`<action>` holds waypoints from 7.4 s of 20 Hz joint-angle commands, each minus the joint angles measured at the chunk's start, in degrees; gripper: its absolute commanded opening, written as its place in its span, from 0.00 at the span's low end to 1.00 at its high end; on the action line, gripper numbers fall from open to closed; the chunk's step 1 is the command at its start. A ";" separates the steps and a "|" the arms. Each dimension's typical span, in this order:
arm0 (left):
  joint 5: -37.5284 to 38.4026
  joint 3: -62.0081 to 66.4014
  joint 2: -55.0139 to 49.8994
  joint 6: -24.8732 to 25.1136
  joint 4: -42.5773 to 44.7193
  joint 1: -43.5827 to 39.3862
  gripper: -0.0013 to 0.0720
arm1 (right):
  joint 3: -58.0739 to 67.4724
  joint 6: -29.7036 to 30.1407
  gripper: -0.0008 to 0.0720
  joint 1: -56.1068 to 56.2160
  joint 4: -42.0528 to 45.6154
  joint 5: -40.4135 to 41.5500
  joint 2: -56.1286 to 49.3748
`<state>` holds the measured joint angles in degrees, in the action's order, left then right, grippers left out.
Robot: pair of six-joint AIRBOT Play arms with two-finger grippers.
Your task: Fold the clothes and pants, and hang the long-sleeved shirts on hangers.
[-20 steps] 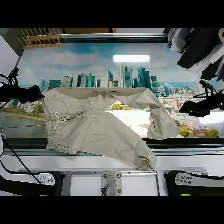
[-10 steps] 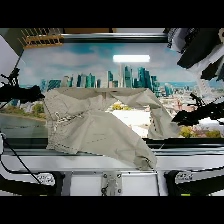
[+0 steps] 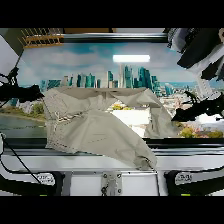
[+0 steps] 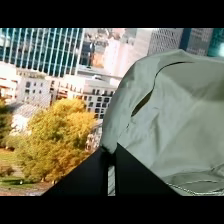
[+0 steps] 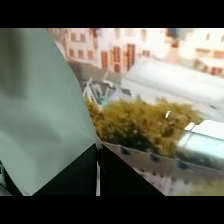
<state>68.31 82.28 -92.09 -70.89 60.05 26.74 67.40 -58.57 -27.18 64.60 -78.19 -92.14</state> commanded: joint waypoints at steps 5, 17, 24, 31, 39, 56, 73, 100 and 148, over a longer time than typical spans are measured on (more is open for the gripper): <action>5.68 12.02 0.04 0.02 0.26 3.78 0.03 | 12.61 -8.87 0.02 0.24 13.90 -2.36 22.08; -2.12 14.82 -0.02 -0.02 -0.20 3.17 0.03 | 13.11 -28.52 0.02 2.25 17.75 10.12 25.57; -15.37 14.84 -4.59 -0.02 -0.11 -1.40 0.03 | 16.50 -35.98 0.02 9.79 17.81 27.96 7.67; -36.41 14.86 -10.49 -4.98 -0.15 -7.15 1.00 | 29.11 -48.89 0.73 12.68 14.10 52.22 -7.48; -18.62 14.75 -3.72 -9.16 4.52 -0.17 1.00 | 30.86 -34.01 0.78 10.73 13.20 36.98 2.80; -16.98 -27.04 6.05 -13.51 5.88 8.52 1.00 | -6.95 -26.88 0.61 28.57 10.58 26.86 31.04; -16.85 -23.78 6.95 -13.62 6.43 4.44 0.03 | -12.09 -26.86 0.62 30.38 9.53 18.10 30.91; -15.37 -23.78 9.99 -13.03 6.25 4.44 0.03 | -22.34 -12.26 0.43 55.39 -13.25 14.80 12.59; -13.09 -32.39 21.42 -6.84 5.95 -2.25 0.03 | -43.23 -48.96 0.81 -4.72 -7.52 41.29 35.76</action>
<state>55.11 49.91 -70.72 -77.69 65.98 24.45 25.12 -107.70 -34.00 60.75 -45.65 -53.82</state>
